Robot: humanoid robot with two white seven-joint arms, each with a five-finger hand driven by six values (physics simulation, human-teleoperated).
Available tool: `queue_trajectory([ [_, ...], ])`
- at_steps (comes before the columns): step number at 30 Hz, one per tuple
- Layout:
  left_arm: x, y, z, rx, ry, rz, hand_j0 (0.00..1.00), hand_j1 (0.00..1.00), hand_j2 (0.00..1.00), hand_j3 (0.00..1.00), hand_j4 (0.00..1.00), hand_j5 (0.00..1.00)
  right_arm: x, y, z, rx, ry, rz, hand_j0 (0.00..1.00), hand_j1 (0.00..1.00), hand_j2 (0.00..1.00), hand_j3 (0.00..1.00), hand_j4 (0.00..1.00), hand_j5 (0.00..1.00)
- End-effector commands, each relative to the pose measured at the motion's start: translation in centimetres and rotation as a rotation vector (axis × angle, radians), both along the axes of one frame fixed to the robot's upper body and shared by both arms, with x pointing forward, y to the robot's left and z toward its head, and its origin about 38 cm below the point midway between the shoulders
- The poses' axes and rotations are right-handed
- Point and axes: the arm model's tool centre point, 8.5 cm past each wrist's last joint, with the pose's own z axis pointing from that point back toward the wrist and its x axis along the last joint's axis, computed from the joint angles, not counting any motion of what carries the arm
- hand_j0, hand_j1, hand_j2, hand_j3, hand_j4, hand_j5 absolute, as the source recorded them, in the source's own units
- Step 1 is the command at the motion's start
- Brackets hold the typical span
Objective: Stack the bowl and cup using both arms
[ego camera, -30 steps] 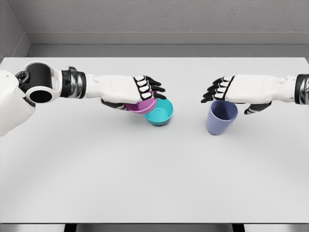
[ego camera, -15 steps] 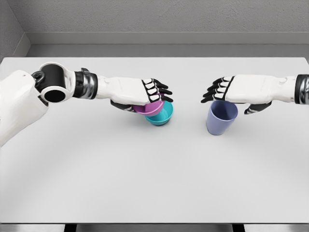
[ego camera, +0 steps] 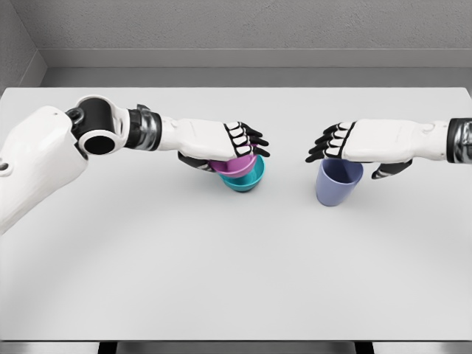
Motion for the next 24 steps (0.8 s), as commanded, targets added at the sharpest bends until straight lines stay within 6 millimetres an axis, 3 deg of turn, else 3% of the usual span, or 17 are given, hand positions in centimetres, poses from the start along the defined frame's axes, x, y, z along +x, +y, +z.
queue_trajectory([
  [1, 0.2, -0.1, -0.6, 0.004, 0.011, 0.009, 0.78, 0.78, 0.78, 0.78, 0.78, 0.78, 0.0, 0.0, 0.0, 0.004, 0.004, -0.002, 1.00, 1.00, 1.00, 1.00, 1.00, 1.00],
  [8, 0.3, -0.9, -1.2, 0.018, 0.015, 0.004, 0.79, 0.79, 0.79, 0.79, 0.79, 0.79, 0.9, -0.9, -0.6, 0.006, 0.019, -0.043, 1.00, 1.00, 1.00, 1.00, 1.00, 1.00],
  [15, 0.3, -1.3, -1.4, 0.018, 0.018, 0.000, 0.80, 0.80, 0.80, 0.80, 0.80, 0.80, 0.8, -0.2, -1.1, 0.008, 0.029, -0.028, 1.00, 1.00, 1.00, 1.00, 1.00, 1.00],
  [24, 0.4, -1.4, -1.4, 0.014, 0.020, 0.000, 0.99, 0.99, 0.99, 0.99, 0.99, 0.99, 0.8, 0.1, -1.7, -0.005, 0.033, -0.020, 1.00, 1.00, 1.00, 1.00, 1.00, 1.00],
])
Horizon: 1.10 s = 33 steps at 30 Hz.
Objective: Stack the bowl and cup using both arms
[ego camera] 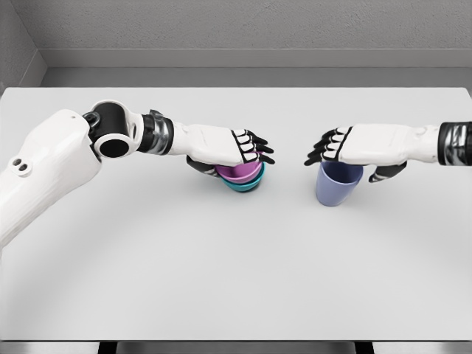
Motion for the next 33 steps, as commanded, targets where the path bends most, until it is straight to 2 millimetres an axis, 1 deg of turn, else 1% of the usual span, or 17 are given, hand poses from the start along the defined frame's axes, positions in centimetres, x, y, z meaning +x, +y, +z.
queue_trajectory([
  [1, 0.0, 0.0, 0.1, -0.008, 0.000, 0.004, 1.00, 1.00, 1.00, 1.00, 1.00, 1.00, 0.0, 0.1, -0.1, 0.004, 0.006, 0.001, 1.00, 1.00, 1.00, 1.00, 1.00, 1.00],
  [3, 0.3, 0.3, -0.2, -0.007, 0.010, 0.018, 1.00, 1.00, 1.00, 1.00, 1.00, 1.00, 0.0, 0.2, -0.1, 0.002, 0.003, 0.002, 1.00, 1.00, 1.00, 1.00, 1.00, 1.00],
  [10, 0.3, 0.2, -0.2, -0.011, 0.015, 0.018, 1.00, 1.00, 1.00, 1.00, 1.00, 1.00, 0.1, 0.9, -0.1, 0.012, 0.000, 0.015, 1.00, 1.00, 1.00, 1.00, 1.00, 1.00],
  [14, 0.2, -0.4, -0.2, -0.018, 0.016, 0.008, 1.00, 1.00, 1.00, 1.00, 1.00, 1.00, 0.2, 1.2, -0.4, 0.005, 0.002, 0.022, 1.00, 1.00, 1.00, 1.00, 1.00, 1.00],
  [17, 0.2, -0.4, -0.2, -0.018, 0.016, 0.008, 1.00, 1.00, 1.00, 1.00, 1.00, 1.00, 0.0, 1.3, -0.9, 0.000, 0.015, 0.026, 1.00, 1.00, 1.00, 1.00, 1.00, 1.00],
  [24, 0.2, -0.6, -0.2, -0.019, 0.016, 0.003, 1.00, 1.00, 1.00, 1.00, 1.00, 1.00, 0.0, 1.3, -1.0, -0.002, 0.017, 0.026, 1.00, 1.00, 1.00, 1.00, 1.00, 1.00],
  [30, 0.0, -1.2, -0.5, -0.020, 0.023, -0.005, 1.00, 1.00, 1.00, 1.00, 1.00, 1.00, -0.1, 1.3, -1.1, -0.002, 0.018, 0.027, 1.00, 1.00, 1.00, 1.00, 1.00, 1.00],
  [33, 0.0, -1.6, -1.1, -0.011, 0.033, -0.008, 1.00, 1.00, 1.00, 1.00, 1.00, 1.00, -0.1, 1.2, -1.1, -0.004, 0.018, 0.025, 1.00, 1.00, 1.00, 1.00, 1.00, 1.00],
])
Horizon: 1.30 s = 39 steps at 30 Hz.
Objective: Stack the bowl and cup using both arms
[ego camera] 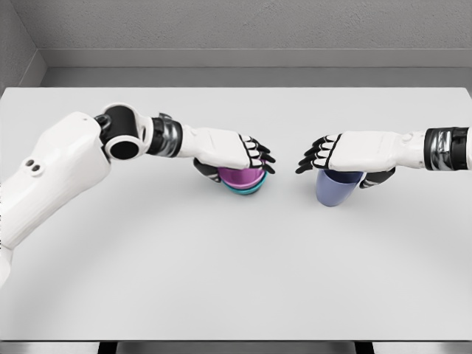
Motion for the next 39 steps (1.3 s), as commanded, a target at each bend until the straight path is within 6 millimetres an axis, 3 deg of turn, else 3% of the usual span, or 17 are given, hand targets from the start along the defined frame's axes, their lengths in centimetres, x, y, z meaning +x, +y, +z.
queue_trajectory([
  [1, 0.0, -0.2, -0.3, -0.001, 0.008, 0.001, 1.00, 1.00, 1.00, 1.00, 1.00, 1.00, 0.0, 0.0, 0.1, 0.004, 0.002, -0.003, 1.00, 1.00, 1.00, 1.00, 1.00, 1.00],
  [16, -0.7, -0.7, -1.6, 0.024, 0.031, -0.021, 1.00, 1.00, 1.00, 1.00, 1.00, 1.00, 0.0, 0.0, -0.1, 0.001, 0.004, -0.002, 1.00, 1.00, 1.00, 1.00, 1.00, 1.00],
  [28, -0.4, 0.1, 0.0, -0.024, 0.048, -0.012, 1.00, 1.00, 1.00, 1.00, 1.00, 1.00, 0.5, -0.7, -0.3, -0.002, 0.010, -0.028, 1.00, 1.00, 1.00, 1.00, 1.00, 1.00],
  [30, -0.2, 1.0, 0.3, -0.027, 0.052, 0.004, 1.00, 1.00, 1.00, 1.00, 1.00, 1.00, 0.4, -0.7, -0.3, -0.003, 0.011, -0.028, 1.00, 1.00, 1.00, 1.00, 1.00, 1.00],
  [39, 0.0, 0.8, 1.3, -0.052, 0.052, 0.003, 1.00, 1.00, 1.00, 1.00, 1.00, 1.00, 0.6, -1.0, -0.4, -0.005, 0.013, -0.038, 1.00, 1.00, 1.00, 1.00, 1.00, 1.00],
])
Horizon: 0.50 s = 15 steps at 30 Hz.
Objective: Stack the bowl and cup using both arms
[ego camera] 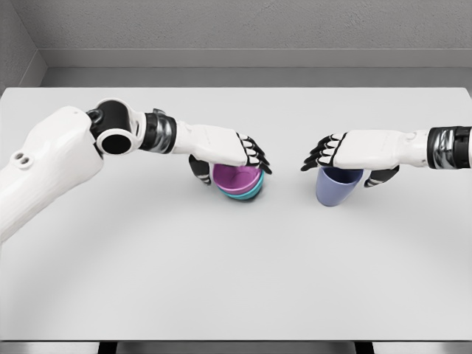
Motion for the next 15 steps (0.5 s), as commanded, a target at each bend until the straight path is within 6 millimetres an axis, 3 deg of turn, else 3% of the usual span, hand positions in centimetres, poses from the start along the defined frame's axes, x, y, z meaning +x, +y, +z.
queue_trajectory([
  [1, 0.0, 0.0, 0.1, -0.015, 0.011, 0.003, 1.00, 1.00, 1.00, 1.00, 1.00, 1.00, 0.0, -0.1, 0.0, 0.004, 0.002, -0.005, 1.00, 1.00, 1.00, 1.00, 1.00, 1.00],
  [7, -0.1, -0.2, 0.7, -0.023, 0.002, -0.006, 1.00, 1.00, 1.00, 1.00, 1.00, 1.00, 0.1, -0.1, 0.0, 0.004, 0.003, -0.008, 1.00, 1.00, 1.00, 1.00, 1.00, 1.00],
  [15, 0.3, 1.2, 1.6, -0.045, 0.015, 0.019, 1.00, 1.00, 1.00, 1.00, 1.00, 1.00, 0.2, 0.0, -0.1, 0.007, 0.005, -0.007, 1.00, 1.00, 1.00, 1.00, 1.00, 1.00],
])
